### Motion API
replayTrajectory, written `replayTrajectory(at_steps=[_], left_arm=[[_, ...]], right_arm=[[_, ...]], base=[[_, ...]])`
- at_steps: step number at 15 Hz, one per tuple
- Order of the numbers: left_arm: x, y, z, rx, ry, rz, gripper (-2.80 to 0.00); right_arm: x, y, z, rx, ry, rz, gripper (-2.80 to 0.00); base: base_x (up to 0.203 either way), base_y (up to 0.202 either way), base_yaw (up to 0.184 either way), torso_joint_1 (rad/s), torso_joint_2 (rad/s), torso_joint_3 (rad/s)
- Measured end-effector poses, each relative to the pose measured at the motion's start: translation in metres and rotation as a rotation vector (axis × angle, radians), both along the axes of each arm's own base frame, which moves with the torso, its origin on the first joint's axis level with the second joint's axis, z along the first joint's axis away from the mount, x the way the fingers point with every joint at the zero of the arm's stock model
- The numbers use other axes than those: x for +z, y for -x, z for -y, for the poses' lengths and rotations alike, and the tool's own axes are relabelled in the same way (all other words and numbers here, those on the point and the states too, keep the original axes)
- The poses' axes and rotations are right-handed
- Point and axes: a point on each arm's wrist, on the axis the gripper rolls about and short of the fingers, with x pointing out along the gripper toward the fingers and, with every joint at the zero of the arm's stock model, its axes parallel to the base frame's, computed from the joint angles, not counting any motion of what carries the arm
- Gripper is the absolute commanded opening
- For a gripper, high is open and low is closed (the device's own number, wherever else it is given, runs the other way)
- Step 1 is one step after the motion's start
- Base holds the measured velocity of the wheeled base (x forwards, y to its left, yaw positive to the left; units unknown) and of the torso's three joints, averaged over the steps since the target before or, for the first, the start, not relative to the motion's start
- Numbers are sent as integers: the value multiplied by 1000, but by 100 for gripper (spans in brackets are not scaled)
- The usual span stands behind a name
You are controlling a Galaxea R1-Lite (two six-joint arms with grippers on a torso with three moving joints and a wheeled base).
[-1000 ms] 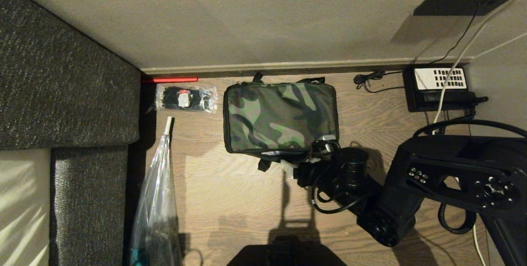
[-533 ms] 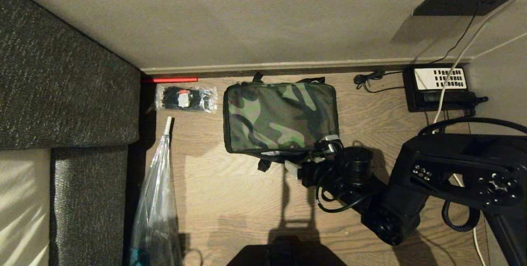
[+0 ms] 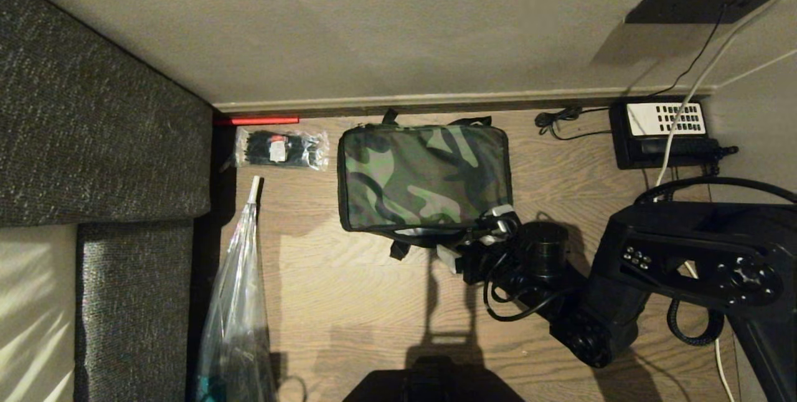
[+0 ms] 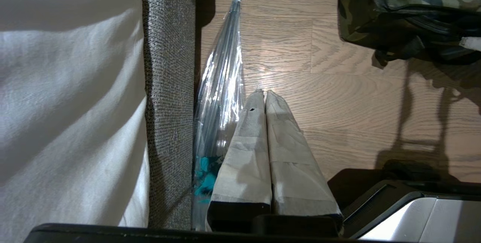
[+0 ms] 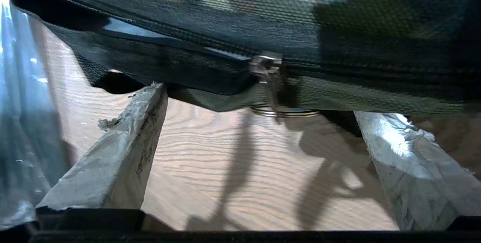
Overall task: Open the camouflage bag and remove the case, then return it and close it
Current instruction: Open the top of the storage box
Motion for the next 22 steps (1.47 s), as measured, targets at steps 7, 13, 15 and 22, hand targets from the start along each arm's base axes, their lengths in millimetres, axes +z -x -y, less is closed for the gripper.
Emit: replayTrajectory(at_steps=[7,13,15,22], left_arm=[[0,0,0,0,0,0,-280],[0,0,0,0,0,0,-280],[0,0,0,0,0,0,-280],[0,0,0,1,0,0,-280]], right_arm=[[-11,4,9,29,85,-68,0],[-5,10,10,109,57,-93,0],[-8,4,8,83,80,-27,0],[-20,-18,0,-51,112,43,0]], base=[[0,0,0,0,0,0],[0,0,0,0,0,0],[0,0,0,0,0,0],[0,0,0,0,0,0]])
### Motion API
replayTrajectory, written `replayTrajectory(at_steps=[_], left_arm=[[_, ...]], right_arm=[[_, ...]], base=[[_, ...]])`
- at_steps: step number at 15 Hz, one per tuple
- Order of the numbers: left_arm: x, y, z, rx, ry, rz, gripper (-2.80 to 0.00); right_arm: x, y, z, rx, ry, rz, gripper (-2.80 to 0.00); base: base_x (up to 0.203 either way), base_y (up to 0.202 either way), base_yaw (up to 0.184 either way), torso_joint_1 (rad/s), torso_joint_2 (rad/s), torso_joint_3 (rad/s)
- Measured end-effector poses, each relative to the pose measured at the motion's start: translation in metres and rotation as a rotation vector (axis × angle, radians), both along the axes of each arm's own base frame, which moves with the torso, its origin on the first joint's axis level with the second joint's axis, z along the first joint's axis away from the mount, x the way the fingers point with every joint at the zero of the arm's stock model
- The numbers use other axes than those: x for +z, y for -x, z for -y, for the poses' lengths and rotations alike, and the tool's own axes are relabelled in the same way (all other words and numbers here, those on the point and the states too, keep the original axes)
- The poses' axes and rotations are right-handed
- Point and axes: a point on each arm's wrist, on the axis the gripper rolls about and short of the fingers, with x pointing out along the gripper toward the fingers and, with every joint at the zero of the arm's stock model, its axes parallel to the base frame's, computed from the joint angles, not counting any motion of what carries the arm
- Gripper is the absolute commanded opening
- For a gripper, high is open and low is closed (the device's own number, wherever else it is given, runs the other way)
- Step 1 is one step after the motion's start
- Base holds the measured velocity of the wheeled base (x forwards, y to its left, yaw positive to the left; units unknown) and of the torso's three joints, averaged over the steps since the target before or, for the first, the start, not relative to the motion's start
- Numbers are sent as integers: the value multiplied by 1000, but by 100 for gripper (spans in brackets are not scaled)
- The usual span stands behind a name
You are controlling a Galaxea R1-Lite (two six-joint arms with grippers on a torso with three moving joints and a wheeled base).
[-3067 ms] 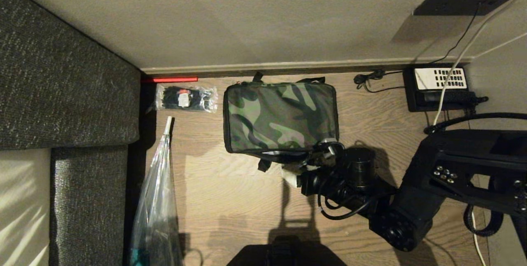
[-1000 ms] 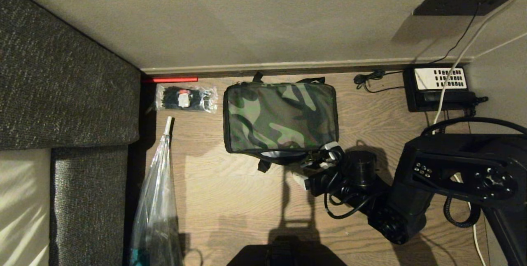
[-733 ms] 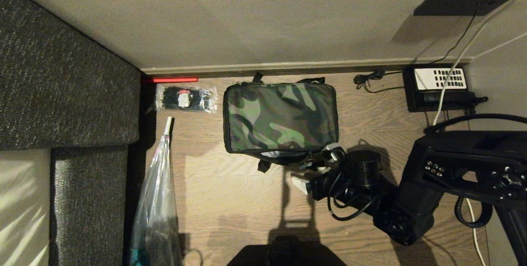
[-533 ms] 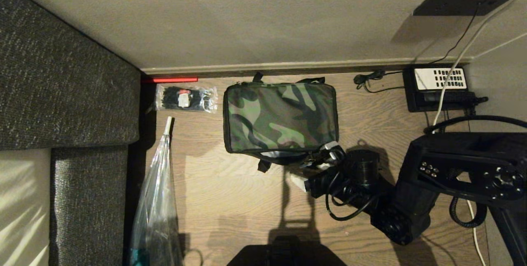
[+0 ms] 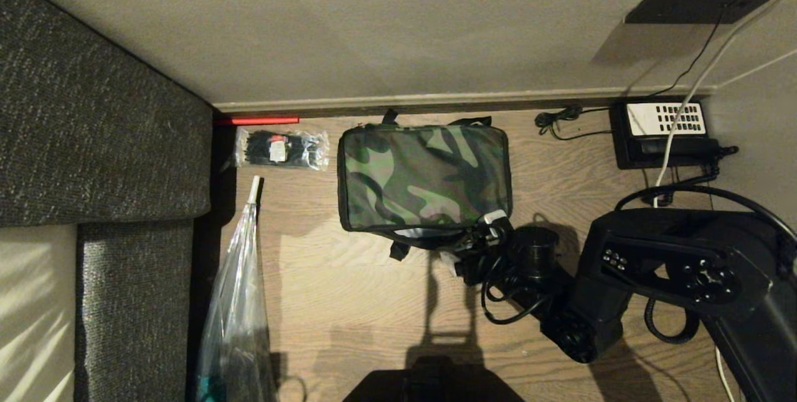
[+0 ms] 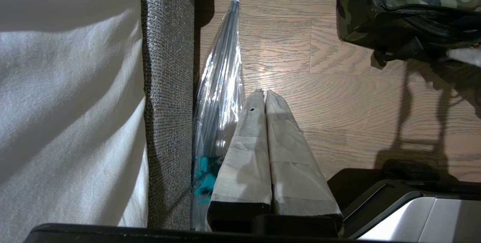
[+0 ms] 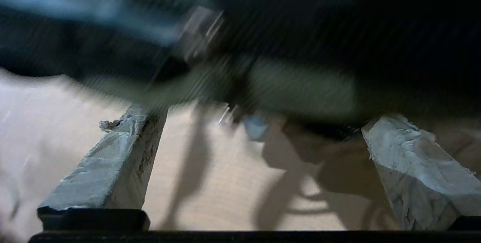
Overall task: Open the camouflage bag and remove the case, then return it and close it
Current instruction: Open the top of the storage box
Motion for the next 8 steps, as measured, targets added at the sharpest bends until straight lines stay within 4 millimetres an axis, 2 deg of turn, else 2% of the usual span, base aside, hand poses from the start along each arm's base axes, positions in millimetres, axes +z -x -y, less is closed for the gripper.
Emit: replayTrajectory(at_steps=[3,8], left_arm=[[0,0,0,0,0,0,-280],[0,0,0,0,0,0,-280]], right_arm=[[1,-4,-2,-22,-41,-5,0],[15,-8,-6,-67,-180,-48,0]], base=[[0,0,0,0,0,0],[0,0,0,0,0,0]])
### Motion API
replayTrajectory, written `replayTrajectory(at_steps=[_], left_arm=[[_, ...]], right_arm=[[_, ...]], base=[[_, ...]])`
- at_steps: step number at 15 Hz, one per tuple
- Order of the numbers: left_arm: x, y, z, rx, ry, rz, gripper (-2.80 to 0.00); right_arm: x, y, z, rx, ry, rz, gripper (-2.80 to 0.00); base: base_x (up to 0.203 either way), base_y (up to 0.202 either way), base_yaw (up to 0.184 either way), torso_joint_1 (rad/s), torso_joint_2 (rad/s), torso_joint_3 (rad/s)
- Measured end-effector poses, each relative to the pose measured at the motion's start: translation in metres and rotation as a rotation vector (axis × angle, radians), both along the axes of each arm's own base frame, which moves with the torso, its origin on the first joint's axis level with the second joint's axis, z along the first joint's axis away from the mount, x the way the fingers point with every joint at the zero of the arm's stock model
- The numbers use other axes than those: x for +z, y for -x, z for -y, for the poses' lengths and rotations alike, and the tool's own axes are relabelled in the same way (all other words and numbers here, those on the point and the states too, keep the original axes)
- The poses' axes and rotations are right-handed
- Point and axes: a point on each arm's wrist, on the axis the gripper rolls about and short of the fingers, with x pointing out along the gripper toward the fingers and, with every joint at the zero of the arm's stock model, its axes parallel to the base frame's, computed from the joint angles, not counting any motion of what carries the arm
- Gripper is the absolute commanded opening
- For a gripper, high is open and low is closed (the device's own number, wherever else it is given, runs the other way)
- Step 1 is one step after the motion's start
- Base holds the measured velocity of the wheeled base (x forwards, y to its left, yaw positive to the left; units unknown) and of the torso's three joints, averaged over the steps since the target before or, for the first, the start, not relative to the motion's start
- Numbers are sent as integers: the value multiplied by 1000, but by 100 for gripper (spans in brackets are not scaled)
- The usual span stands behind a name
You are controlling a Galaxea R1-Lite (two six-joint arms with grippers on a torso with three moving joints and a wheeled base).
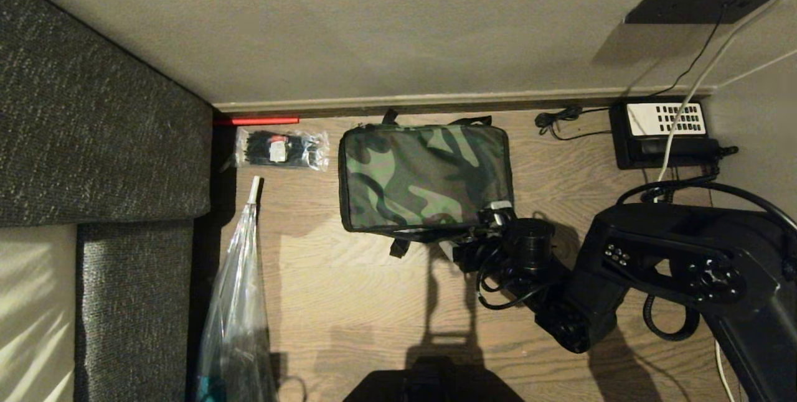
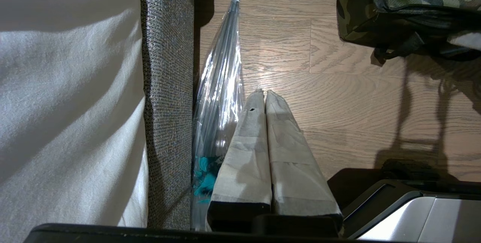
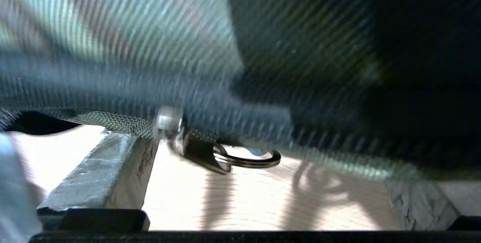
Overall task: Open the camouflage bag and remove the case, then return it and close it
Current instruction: Open the top of the storage box
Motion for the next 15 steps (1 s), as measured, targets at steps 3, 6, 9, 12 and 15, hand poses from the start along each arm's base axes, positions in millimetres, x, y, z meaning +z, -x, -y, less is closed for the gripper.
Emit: replayTrajectory(at_steps=[3,6,9,12,15], left_arm=[[0,0,0,0,0,0,-280],[0,0,0,0,0,0,-280],[0,0,0,0,0,0,-280],[0,0,0,0,0,0,-280],[0,0,0,0,0,0,-280]], right_arm=[[13,-1,-4,-13,-86,-35,0],[24,0,-7,-16,-144,-40,0],[30,-2,-8,-40,-156,-19,0],[27,5,-5,-29,-140,-34,0],[16,23,3,43,-57,-99,0]], base=[[0,0,0,0,0,0],[0,0,0,0,0,0],[0,0,0,0,0,0],[0,0,0,0,0,0],[0,0,0,0,0,0]])
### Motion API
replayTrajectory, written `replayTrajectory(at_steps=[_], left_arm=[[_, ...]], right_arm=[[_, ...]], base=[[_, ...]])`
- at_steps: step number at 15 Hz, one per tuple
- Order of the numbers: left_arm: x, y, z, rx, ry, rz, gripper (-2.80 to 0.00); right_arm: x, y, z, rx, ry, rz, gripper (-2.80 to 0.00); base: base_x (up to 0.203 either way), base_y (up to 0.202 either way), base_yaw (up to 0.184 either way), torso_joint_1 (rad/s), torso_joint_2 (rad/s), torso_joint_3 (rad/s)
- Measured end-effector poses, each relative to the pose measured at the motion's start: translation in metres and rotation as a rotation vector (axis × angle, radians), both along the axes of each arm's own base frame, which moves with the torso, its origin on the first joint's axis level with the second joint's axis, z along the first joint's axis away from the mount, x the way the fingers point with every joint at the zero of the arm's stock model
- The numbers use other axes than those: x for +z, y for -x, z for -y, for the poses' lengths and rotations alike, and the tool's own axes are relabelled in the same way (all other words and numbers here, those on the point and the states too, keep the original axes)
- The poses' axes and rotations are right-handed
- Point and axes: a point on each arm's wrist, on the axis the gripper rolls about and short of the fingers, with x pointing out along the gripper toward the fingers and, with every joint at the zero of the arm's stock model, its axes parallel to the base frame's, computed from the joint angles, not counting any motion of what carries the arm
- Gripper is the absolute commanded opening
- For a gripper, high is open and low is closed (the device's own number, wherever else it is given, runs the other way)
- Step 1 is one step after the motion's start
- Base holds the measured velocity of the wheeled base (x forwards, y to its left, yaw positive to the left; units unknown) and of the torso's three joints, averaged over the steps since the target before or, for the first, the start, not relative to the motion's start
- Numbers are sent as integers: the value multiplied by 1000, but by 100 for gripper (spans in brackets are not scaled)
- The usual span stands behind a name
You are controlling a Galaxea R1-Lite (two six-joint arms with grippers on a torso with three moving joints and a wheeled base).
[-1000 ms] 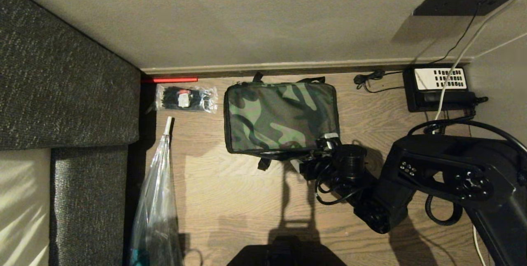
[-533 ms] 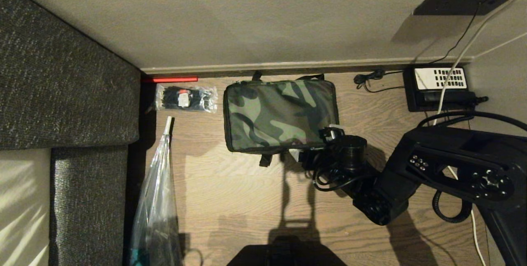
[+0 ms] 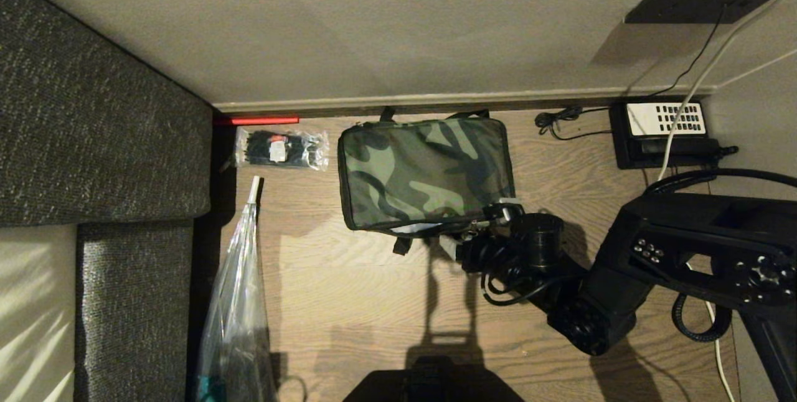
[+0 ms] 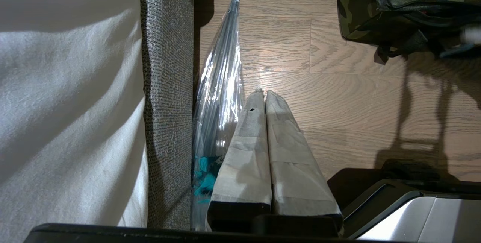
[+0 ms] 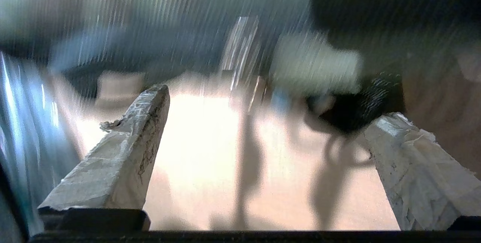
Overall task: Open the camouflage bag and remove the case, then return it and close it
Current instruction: Open the top of the storage box
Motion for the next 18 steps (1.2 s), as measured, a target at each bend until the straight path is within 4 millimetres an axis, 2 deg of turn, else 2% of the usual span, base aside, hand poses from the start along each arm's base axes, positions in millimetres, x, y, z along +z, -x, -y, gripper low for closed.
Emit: replayTrajectory(at_steps=[3,9,14,18], left_arm=[[0,0,0,0,0,0,-280],[0,0,0,0,0,0,-280],[0,0,0,0,0,0,-280],[0,0,0,0,0,0,-280]], right_arm=[[-7,17,12,69,120,-20,0],[11,33,18,174,92,-69,0],[17,34,10,159,-44,-121,0],[11,28,2,157,-87,-131,0]], base=[[0,0,0,0,0,0],[0,0,0,0,0,0],[0,0,0,0,0,0],[0,0,0,0,0,0]])
